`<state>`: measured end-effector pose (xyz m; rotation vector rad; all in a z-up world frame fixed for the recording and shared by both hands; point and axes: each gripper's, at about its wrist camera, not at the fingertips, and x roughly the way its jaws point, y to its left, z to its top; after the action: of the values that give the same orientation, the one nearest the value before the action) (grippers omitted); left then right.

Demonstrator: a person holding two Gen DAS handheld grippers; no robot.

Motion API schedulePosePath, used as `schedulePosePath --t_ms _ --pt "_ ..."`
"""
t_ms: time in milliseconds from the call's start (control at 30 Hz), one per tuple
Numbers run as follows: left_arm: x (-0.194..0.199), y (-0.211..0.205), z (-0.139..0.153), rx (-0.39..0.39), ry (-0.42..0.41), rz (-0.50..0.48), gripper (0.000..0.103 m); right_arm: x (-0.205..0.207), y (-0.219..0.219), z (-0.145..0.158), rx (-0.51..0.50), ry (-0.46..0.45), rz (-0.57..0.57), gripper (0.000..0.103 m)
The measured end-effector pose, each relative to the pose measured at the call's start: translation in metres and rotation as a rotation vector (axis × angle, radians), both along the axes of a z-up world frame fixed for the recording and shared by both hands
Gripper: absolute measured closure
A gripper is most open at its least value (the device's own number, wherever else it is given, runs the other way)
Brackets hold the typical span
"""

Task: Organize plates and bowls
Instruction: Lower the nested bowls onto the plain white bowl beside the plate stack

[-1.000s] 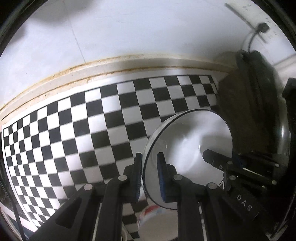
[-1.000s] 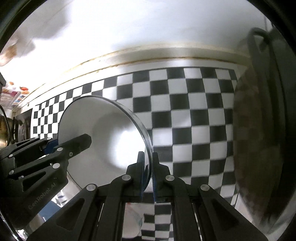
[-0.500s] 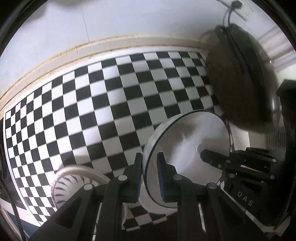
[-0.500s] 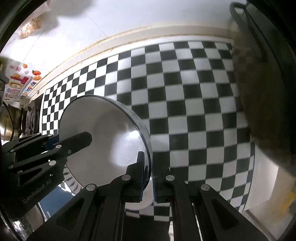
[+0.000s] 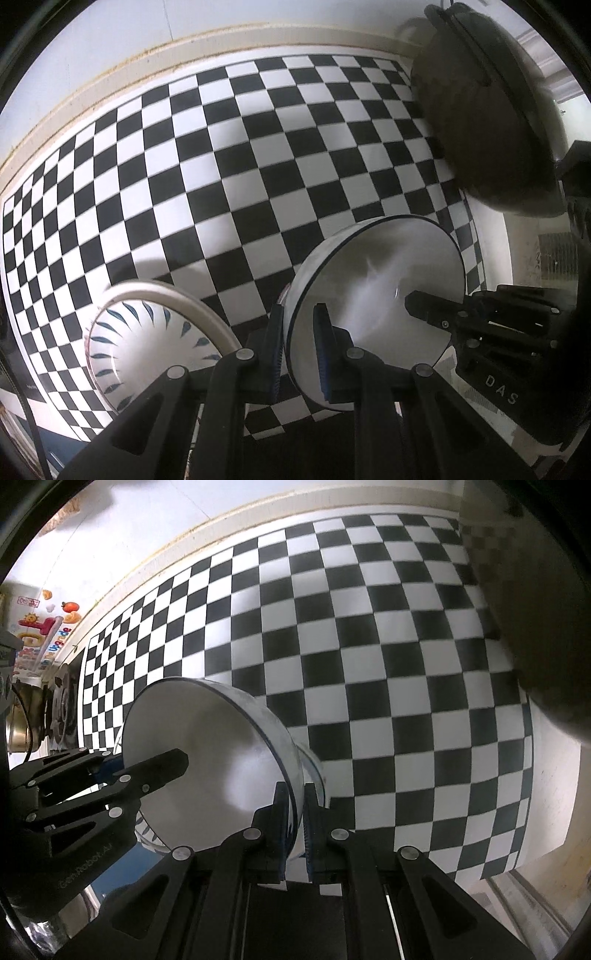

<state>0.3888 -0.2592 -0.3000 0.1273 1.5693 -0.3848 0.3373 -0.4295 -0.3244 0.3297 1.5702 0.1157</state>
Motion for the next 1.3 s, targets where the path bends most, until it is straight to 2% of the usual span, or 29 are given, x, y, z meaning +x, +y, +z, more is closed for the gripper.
schedulePosePath --t_ms 433,800,1300 --pt "-0.015 0.003 -0.021 0.023 0.05 0.011 0.089 -0.017 0.009 -0.026 -0.004 0.055 0.025 0.095" --pt "-0.021 0.001 -0.036 0.058 0.058 0.017 0.09 -0.016 0.016 -0.036 -0.032 0.068 0.048 0.095" --pt "-0.022 -0.001 -0.036 0.078 0.045 0.032 0.09 -0.01 0.017 -0.043 -0.016 0.102 0.046 0.092"
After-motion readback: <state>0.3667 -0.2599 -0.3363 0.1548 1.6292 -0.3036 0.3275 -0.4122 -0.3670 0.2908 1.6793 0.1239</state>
